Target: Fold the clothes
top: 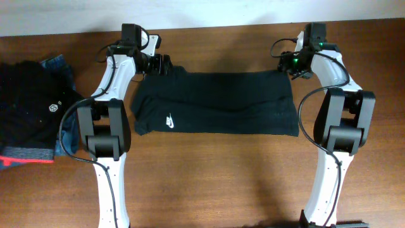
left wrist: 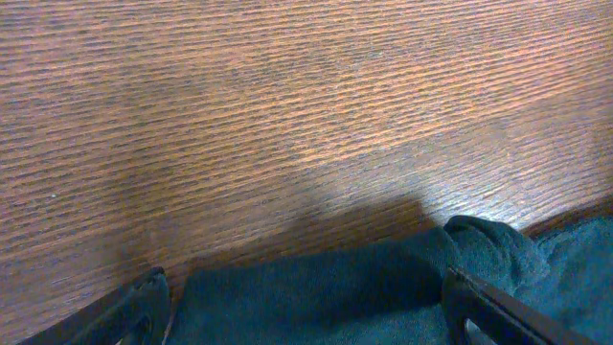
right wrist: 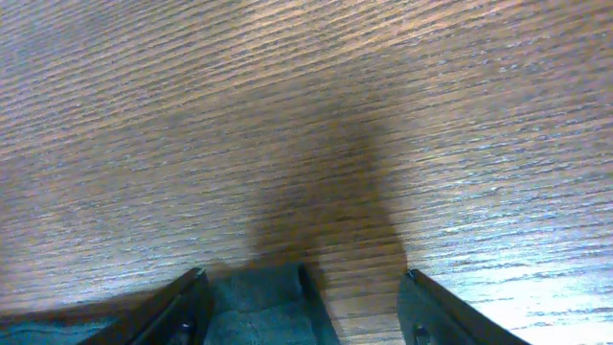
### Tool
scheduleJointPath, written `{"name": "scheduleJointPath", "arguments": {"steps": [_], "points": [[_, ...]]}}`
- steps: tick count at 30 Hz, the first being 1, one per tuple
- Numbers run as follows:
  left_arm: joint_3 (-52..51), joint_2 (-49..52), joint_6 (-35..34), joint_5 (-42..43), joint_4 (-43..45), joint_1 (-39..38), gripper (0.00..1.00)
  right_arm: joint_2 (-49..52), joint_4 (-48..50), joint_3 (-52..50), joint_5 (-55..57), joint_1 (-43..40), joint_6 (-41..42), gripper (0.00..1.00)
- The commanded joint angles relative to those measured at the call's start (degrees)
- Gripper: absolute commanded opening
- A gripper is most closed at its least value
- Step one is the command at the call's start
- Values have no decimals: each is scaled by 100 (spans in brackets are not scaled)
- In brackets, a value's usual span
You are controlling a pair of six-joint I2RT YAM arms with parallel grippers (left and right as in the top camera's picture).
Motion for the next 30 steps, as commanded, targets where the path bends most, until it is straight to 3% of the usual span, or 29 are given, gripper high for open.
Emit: {"name": "scheduleJointPath", "arguments": {"steps": [1,19,30], "points": [[31,269,-57,79,-55,-39,90,140,4,85,11,50,118,63],[31,269,-57,79,-85,-39,90,531,-35,59,79,212,160,38],[31,269,-57,79,-87,-39,89,566,-208,59,514,216,151,36]]}}
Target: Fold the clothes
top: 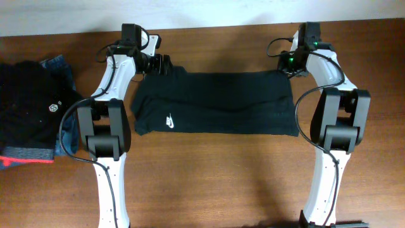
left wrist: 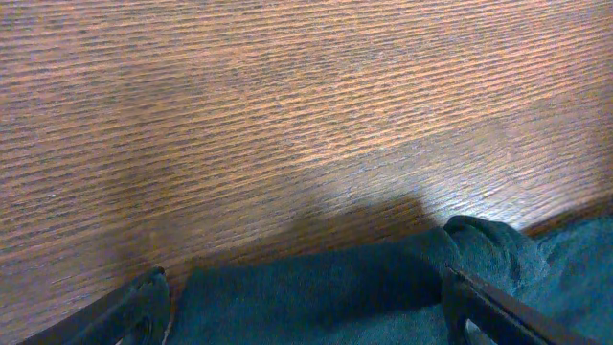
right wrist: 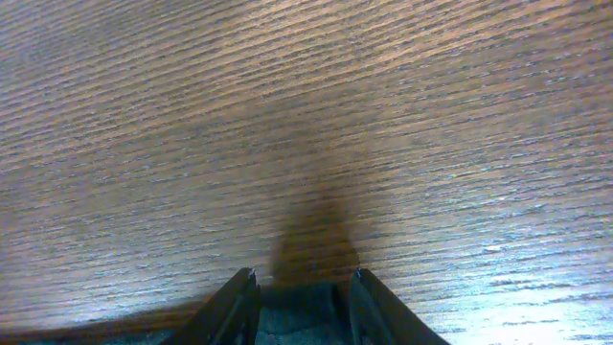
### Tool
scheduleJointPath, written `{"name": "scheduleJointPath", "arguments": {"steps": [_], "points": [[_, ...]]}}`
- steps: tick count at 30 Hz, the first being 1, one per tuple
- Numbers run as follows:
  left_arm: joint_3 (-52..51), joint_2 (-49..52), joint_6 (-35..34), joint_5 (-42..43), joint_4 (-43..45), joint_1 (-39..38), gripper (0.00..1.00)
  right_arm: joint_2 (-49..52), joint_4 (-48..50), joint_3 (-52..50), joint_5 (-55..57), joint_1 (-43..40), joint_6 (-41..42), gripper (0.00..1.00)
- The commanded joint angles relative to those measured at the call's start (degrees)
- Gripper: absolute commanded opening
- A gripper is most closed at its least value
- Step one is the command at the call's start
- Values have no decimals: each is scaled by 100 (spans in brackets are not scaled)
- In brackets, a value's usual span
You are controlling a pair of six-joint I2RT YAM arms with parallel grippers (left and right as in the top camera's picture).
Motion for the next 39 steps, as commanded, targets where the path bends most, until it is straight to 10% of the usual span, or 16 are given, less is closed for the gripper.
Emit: {"name": "scheduleJointPath", "arguments": {"steps": [1,18,26,39], "points": [[26,269,-57,79,-81,-39,90,413,-170,-94,317,50,26,36],[26,269,-57,79,-81,-39,90,417,-168,-297,623,254,33,36],[26,269,-55,79,-92,-39,83,417,-173,-308,621,254,33,5],[26,269,-55,76,-85,-39,81,417,-173,-308,621,254,33,4]]}}
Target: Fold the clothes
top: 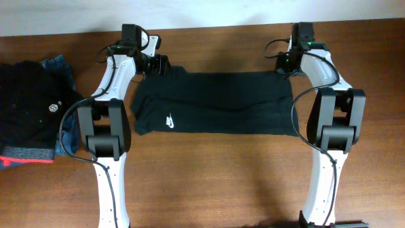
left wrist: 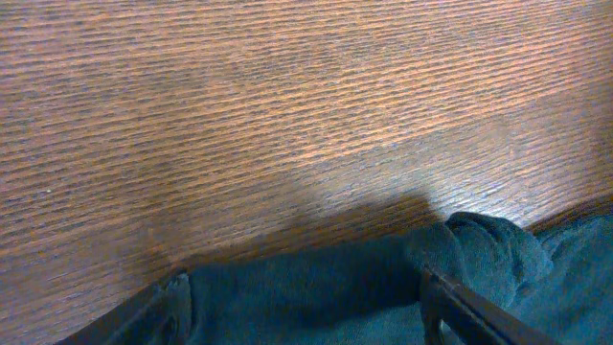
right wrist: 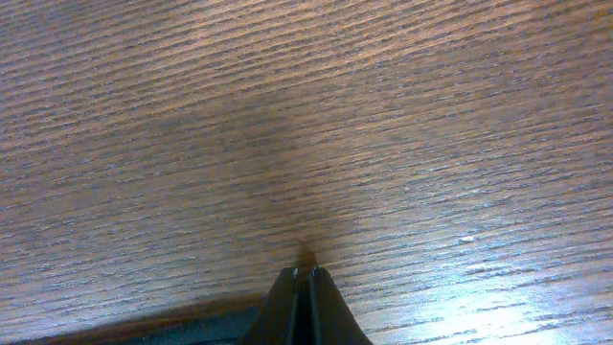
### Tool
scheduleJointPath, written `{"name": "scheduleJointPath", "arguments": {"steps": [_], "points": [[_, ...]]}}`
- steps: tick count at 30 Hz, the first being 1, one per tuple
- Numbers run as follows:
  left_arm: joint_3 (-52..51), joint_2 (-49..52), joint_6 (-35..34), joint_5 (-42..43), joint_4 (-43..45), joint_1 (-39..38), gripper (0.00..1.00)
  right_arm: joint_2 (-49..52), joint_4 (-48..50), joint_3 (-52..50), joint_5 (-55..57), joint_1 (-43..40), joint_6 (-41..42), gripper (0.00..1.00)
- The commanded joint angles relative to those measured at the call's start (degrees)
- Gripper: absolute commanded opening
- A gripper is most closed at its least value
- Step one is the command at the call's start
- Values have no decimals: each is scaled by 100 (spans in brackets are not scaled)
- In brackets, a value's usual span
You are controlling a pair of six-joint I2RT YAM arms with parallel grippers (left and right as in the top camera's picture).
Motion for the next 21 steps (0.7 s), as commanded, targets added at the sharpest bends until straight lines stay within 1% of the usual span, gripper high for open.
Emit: {"name": "scheduleJointPath", "arguments": {"steps": [1,9,16,21], "points": [[26,249,-35,68,-55,-39,82,407,-149,-293,-79,63,55,4],[24,289,-35,55,-48,-39,83,407,-208,-293,-81,63,55,4],[24,455,-35,-282,-72,-39,82,407,-286,-293,-81,63,55,4],[26,492,-35,-282,-70,-39,83,407,-321,-293,-81,63,52,4]]}}
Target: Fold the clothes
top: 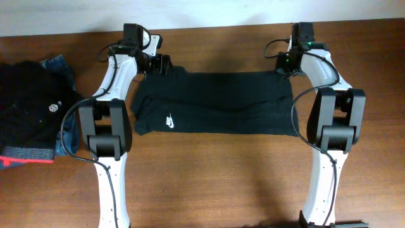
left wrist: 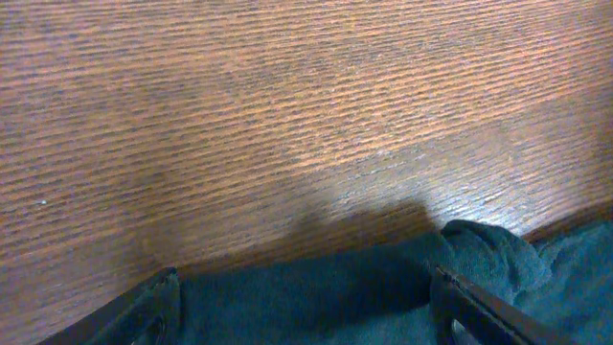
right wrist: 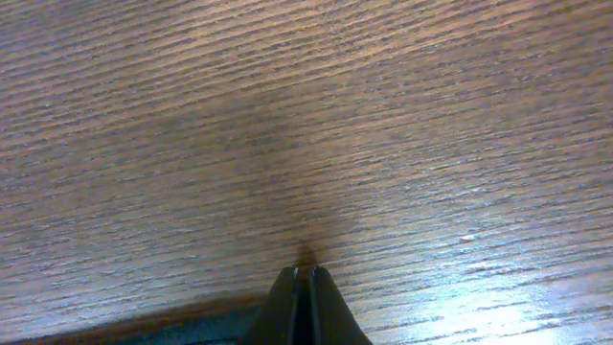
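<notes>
A black garment (top: 215,101) with a small white logo lies spread flat across the wooden table (top: 209,183). At its far left corner is my left gripper (top: 162,65), open, its fingers (left wrist: 158,302) wide apart with the dark cloth edge (left wrist: 316,287) lying between them and a bunched fold (left wrist: 488,251) by the right finger. My right gripper (top: 285,65) is at the far right corner. In the right wrist view its fingertips (right wrist: 306,278) are pressed together, shut on that corner, with a strip of cloth (right wrist: 192,331) showing low in the frame.
A pile of dark clothes (top: 31,114) with a blue denim piece and a red-striped hem lies at the table's left end. The table's far edge (top: 209,26) runs just behind both grippers.
My left gripper's fingers stand slightly wider apart over the cloth edge. The right gripper stays shut at the far right corner. The garment has not moved.
Both grippers stood open at the garment's far corners, cloth between their fingers. The right one then had narrowed on its corner, and later was fully shut there. The left one stayed open throughout, its gap narrowing a little and now wider again.
</notes>
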### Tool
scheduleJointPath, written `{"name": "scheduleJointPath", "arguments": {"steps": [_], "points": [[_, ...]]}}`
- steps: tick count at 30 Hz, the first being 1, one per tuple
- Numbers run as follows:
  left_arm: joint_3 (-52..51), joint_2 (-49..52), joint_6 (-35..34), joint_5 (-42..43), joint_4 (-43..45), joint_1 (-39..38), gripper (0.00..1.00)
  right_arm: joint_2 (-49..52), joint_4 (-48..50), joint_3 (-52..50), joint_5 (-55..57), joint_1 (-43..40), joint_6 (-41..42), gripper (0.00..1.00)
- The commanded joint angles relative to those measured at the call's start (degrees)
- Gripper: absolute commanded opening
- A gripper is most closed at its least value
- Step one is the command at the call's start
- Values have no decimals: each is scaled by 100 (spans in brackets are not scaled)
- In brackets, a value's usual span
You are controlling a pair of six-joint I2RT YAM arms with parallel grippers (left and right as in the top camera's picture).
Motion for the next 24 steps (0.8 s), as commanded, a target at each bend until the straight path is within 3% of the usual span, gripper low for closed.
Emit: {"name": "scheduleJointPath", "arguments": {"steps": [1,19,21,22,24], "points": [[-59,439,-33,-190,-66,-9,83,407,-280,-293,-81,63,52,4],[-59,439,-35,-1091,-205,-33,83,407,-297,-293,-81,63,52,4],[-59,439,-33,-1080,-205,-61,70,407,-299,-293,-81,63,52,4],[-57,439,9,-1073,-205,-94,47,407,-304,-293,-81,63,52,4],[-59,439,35,-1078,-205,-133,22,407,-313,-293,-81,63,52,4]]}}
